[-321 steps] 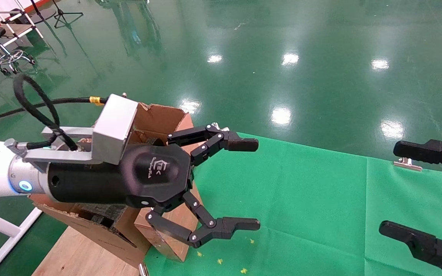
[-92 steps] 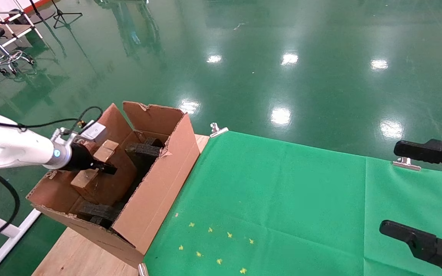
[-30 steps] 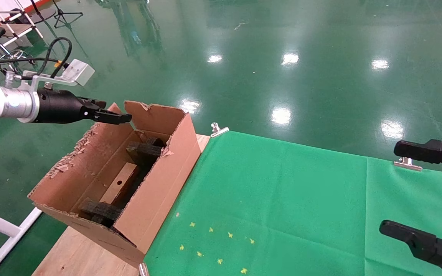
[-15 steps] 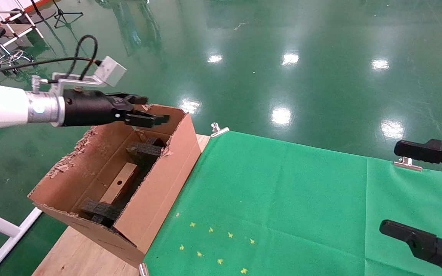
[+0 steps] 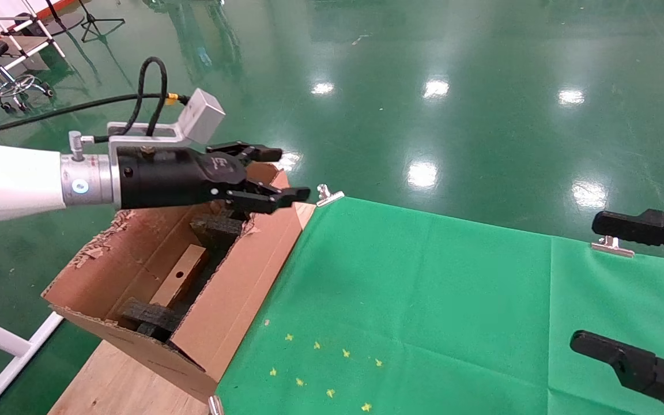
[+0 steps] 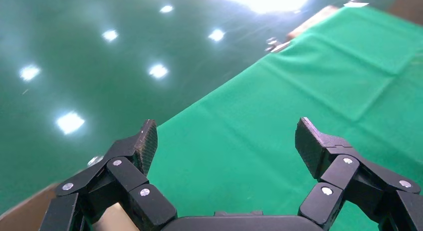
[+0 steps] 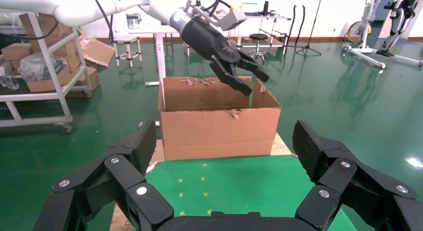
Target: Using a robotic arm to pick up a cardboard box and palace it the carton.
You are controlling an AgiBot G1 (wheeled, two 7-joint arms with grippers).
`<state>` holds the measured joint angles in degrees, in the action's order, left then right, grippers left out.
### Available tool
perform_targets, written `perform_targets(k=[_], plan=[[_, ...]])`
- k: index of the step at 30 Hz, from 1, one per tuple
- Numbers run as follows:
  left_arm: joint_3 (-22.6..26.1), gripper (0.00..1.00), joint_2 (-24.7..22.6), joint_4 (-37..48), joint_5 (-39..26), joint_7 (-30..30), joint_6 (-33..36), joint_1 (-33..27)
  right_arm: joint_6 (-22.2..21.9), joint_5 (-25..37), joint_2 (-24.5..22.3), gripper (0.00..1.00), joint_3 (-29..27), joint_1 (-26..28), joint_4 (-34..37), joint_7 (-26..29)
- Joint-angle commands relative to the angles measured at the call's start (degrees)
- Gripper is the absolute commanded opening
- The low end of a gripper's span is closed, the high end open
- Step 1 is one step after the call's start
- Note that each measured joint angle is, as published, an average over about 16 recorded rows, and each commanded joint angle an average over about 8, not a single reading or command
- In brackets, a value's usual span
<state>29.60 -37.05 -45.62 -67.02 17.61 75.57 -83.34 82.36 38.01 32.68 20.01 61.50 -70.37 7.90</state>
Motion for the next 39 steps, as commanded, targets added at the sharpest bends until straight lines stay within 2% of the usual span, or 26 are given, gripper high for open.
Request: perform_targets(k=[1,26,32,39], plan=[[-0.9,1.00,0.1,-1.9,1.7,-0.5,0.7,1.5,0.0,0.0,0.0,1.00,0.0,0.0,0.0,0.0],[-12.4,1.00,1.9,-25.5,22.9,-6.2,9.2,19.8,0.0,0.0,0.0,1.00,0.0,0.0,0.0,0.0],[-14.1,1.00,2.1,-29.1,26.2,-7.0,10.6,22.7,0.0,0.0,0.0,1.00,0.0,0.0,0.0,0.0],[-14.4,1.00,2.2,-29.5,26.7,-7.1,10.8,23.0,0.0,0.0,0.0,1.00,0.0,0.0,0.0,0.0]])
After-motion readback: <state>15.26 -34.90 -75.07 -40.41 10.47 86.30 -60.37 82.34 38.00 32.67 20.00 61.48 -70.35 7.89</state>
